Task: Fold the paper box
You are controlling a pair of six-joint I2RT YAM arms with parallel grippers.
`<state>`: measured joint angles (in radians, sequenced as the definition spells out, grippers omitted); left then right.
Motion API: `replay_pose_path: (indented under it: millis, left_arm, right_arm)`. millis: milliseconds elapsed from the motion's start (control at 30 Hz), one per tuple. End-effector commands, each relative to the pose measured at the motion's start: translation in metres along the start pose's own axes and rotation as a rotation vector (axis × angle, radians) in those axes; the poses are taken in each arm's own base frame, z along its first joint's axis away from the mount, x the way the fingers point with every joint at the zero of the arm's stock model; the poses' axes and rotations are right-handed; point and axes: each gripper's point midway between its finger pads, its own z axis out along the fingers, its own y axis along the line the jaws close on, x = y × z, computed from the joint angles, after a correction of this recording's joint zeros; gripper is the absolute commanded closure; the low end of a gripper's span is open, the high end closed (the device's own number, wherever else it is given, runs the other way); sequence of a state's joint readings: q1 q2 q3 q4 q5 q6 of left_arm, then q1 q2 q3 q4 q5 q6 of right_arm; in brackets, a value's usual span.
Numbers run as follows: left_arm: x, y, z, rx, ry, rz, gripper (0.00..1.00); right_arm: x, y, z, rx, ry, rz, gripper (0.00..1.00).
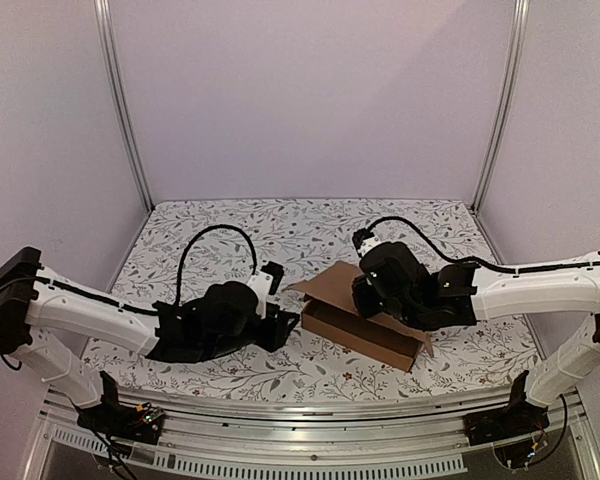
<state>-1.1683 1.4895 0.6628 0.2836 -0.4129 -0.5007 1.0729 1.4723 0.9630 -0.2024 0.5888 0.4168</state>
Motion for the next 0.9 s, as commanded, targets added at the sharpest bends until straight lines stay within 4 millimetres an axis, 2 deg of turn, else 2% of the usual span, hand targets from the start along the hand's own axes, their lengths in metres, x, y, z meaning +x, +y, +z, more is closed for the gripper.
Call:
replay_pose_path:
  millis: [0,100,267,400,533,667,733,800,867]
  left_arm:
    - [0.0,-0.021,-0.019,0.103,0.09,0.083,0.5]
    - [-0.013,-0.03,-0.038,0.167,0.096,0.095,0.5]
    - [-0.046,-0.046,-0.073,0.272,0.068,0.127,0.49]
    - [-0.077,-0.043,-0.083,0.268,0.006,0.137,0.47]
    - [-0.09,-0.032,-0.063,0.269,0.006,0.109,0.47]
    - [-0.088,-0.026,-0.026,0.292,0.06,0.066,0.48]
    - [-0.083,-0.023,-0.008,0.302,0.093,0.049,0.48]
    - [-0.082,-0.02,0.009,0.309,0.108,0.028,0.48]
    - [-0.079,-0.013,0.026,0.294,0.126,0.005,0.48]
  right_arm:
    - [0.033,0.003,0.016,-0.009,0.071,-0.002,0.79]
    - [0.053,0.006,0.023,-0.018,0.113,-0.013,0.84]
    - [0.084,0.003,0.032,-0.019,0.175,-0.034,0.88]
    - [0.101,0.003,0.036,-0.019,0.212,-0.04,0.91]
    - [0.11,0.003,0.039,-0.02,0.237,-0.047,0.93]
    - [0.111,0.002,0.035,-0.025,0.244,-0.049,0.95]
    - [0.105,0.0,0.029,-0.028,0.235,-0.044,0.95]
    - [0.092,-0.005,0.019,-0.026,0.2,-0.028,0.91]
    - [0.083,-0.011,0.01,-0.017,0.177,-0.023,0.8]
